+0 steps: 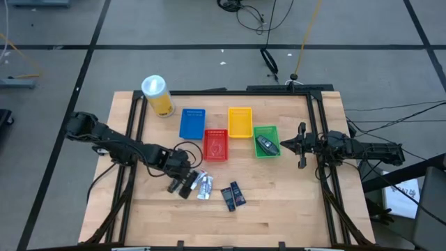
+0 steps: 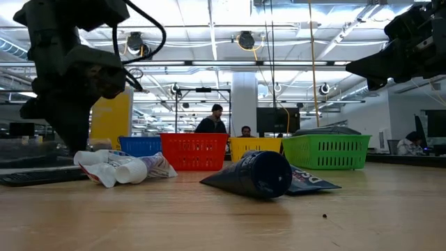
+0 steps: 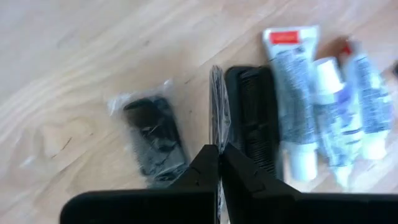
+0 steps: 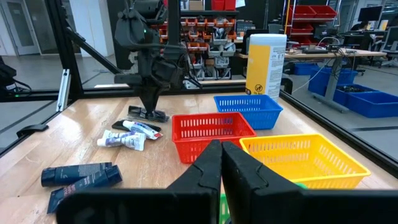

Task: Pick & Place Travel size toiletries
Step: Put the black bomb into the blue bin

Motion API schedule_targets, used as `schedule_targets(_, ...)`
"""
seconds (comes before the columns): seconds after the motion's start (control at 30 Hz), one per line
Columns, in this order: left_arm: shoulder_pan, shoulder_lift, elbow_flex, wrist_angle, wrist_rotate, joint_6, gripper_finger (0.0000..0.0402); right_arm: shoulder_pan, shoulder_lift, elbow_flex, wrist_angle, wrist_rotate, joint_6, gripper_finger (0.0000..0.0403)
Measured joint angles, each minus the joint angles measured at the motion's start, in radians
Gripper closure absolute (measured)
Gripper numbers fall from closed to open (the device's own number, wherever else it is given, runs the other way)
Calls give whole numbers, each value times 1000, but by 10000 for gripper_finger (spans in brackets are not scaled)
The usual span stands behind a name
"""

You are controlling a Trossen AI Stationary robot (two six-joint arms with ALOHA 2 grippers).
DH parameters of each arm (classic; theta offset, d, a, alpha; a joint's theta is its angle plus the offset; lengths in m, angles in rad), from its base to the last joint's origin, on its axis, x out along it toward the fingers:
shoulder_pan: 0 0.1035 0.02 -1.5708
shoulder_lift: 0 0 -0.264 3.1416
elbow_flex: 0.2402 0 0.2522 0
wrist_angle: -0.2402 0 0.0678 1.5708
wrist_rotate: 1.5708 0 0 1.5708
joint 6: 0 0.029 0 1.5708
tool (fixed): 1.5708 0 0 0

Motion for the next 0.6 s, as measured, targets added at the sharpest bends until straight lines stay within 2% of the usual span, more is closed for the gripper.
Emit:
schedule_targets(0.37,-6,-84,1,-10,-61,39,401,0,0,0,0,0,0,399)
schedule_targets(0.6,27,-179,2,-7,-153,100,401,0,0,0,0,0,0,399)
